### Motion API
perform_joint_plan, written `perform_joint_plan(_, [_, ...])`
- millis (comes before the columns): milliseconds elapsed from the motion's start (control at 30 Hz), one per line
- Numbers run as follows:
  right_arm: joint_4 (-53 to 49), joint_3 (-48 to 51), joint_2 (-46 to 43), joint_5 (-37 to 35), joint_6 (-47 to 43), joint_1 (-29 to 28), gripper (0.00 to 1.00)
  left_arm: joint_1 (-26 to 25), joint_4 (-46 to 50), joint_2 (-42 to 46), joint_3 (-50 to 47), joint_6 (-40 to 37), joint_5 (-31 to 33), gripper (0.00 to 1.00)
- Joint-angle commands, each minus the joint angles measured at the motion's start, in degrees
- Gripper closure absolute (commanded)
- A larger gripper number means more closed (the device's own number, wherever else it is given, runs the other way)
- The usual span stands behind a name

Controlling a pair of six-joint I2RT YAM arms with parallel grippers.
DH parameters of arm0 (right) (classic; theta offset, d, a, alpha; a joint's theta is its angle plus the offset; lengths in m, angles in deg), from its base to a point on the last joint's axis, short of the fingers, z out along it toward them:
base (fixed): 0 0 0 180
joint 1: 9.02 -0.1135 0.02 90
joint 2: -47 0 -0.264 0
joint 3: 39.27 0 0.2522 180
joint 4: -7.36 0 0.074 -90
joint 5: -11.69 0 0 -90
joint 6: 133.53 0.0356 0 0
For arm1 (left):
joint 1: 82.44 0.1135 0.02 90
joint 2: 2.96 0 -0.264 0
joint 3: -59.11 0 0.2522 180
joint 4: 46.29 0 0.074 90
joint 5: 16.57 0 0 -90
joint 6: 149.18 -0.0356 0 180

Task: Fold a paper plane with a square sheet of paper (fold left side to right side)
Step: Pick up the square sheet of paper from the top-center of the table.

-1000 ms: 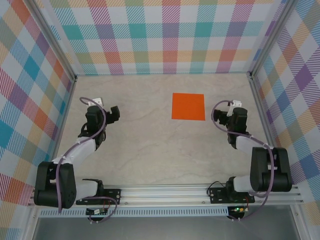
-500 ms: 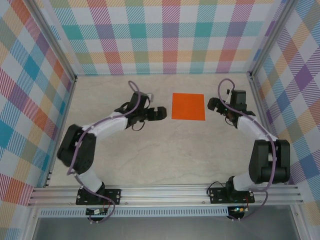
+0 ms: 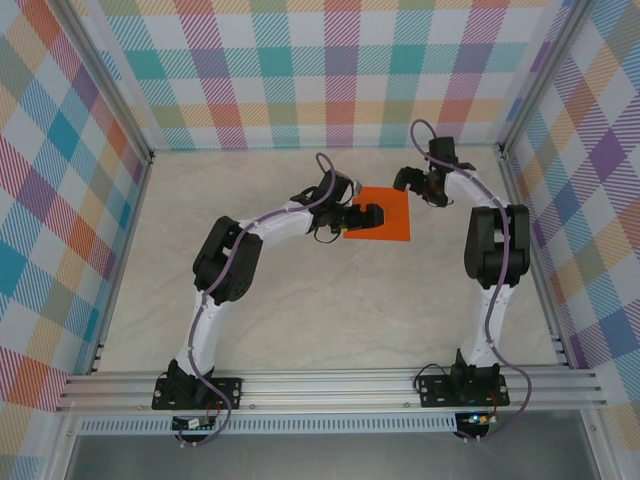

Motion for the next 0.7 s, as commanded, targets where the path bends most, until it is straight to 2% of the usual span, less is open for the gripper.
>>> perform_joint_plan(0, [-7.03, -6.13, 4.23, -0.72, 0.36, -1.44, 0.0, 0.06, 2.13, -2.33, 2.7, 2.28, -1.7, 0.01])
perform_joint_plan(333, [-13.55, -15.18, 12.54, -2.01, 0.63, -4.6, 0.0, -0.12, 3.08, -4.64, 3.19, 3.26, 0.73, 0.01])
perform_joint_plan(667, [-14.5, -11.37, 11.81, 1.47, -0.11, -6.16, 0.0, -0.47, 3.91, -5.18, 3.2, 2.56, 0.65, 0.02])
